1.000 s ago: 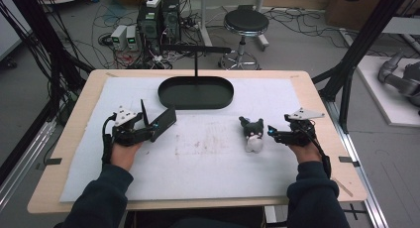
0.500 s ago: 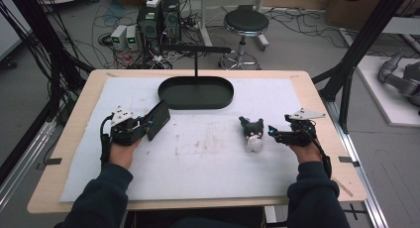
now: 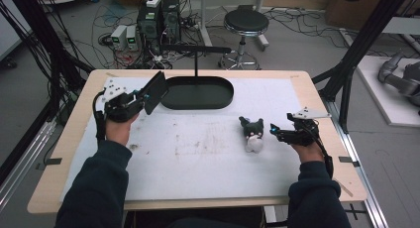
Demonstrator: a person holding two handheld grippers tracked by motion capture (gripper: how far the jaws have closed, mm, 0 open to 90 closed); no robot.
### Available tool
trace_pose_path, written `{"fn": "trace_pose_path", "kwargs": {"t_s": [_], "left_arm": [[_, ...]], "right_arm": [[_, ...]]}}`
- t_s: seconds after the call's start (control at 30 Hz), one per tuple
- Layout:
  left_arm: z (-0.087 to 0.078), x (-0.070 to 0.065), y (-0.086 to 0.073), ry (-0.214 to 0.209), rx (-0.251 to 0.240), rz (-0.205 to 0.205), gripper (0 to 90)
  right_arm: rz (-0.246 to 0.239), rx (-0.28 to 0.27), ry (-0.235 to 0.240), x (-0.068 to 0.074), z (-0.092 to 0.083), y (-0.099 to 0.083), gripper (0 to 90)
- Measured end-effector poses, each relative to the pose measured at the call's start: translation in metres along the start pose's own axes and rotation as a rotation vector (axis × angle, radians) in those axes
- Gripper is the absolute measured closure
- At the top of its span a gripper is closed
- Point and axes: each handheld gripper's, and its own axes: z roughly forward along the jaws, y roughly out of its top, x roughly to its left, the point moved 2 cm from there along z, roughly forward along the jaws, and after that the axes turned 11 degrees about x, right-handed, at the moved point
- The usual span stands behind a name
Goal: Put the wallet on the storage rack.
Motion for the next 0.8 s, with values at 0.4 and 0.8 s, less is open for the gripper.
{"fn": "trace_pose_path", "kwargs": {"t_s": [0.4, 0.8], "left_arm": [[0.049, 0.006, 0.000, 0.006, 0.057, -0.001, 75.6], [0.095, 0.017, 0.009, 0.037, 0.060, 0.008, 75.6]], "right_arm": [[0.006, -0.002, 0.002, -0.001, 0.000, 0.000, 21.8], [0.003, 0.013, 0.006, 0.001, 0.003, 0.000, 21.8]]}}
